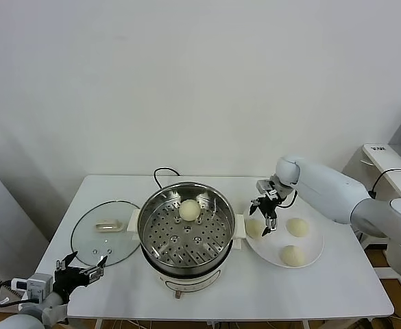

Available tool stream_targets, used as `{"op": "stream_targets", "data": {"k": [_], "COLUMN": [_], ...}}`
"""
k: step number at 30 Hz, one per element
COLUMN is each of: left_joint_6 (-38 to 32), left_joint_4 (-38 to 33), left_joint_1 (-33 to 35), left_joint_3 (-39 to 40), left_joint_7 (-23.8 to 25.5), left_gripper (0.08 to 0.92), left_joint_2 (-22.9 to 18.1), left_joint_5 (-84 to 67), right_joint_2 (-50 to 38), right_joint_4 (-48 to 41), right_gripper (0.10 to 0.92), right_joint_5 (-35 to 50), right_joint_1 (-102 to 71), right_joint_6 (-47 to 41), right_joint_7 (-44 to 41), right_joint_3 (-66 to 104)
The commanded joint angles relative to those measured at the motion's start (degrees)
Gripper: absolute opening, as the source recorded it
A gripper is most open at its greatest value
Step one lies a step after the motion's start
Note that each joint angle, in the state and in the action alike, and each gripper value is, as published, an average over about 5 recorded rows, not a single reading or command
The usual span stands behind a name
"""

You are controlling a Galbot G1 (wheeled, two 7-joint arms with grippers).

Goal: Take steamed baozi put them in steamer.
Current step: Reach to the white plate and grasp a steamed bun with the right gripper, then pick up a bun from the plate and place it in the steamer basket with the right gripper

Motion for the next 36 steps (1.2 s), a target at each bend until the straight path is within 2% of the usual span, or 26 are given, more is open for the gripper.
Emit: {"op": "stream_targets", "data": {"k": [1, 8, 11, 26, 36], "left_joint_6": [0.0, 0.0, 0.1, 0.2, 0.2], "left_joint_4": [-0.1, -0.2, -0.3, -0.2, 0.3], "left_joint_1": [0.1, 0.2, 0.4, 0.6, -0.3], "left_joint_3": [0.0, -0.1, -0.1, -0.1, 0.6], "left_joint_7": [0.0, 0.0, -0.1, -0.4, -0.3], "left_gripper": [0.823, 0.823, 0.823, 0.823, 0.823], "left_joint_2": [-0.1, -0.1, -0.2, -0.9, -0.8], "left_joint_5": [0.1, 0.1, 0.2, 1.1, 1.6], "right_joint_2": [0.5, 0.5, -0.1, -6.8, -3.9], "right_joint_4": [-0.8, -0.7, 0.2, 14.8, 20.8], "right_gripper": [0.766, 0.586, 0.537, 0.526, 0.526], "right_joint_5": [-1.2, -1.2, -0.5, 20.2, 30.7], "right_joint_1": [-1.7, -1.5, -0.1, 29.6, 38.6], "right_joint_6": [-0.5, -0.8, -1.2, -12.2, -19.3], "right_joint_7": [0.7, 0.9, 0.3, -5.0, -2.7], "right_joint_3": [1.7, 1.8, 0.5, -19.9, -21.6]}}
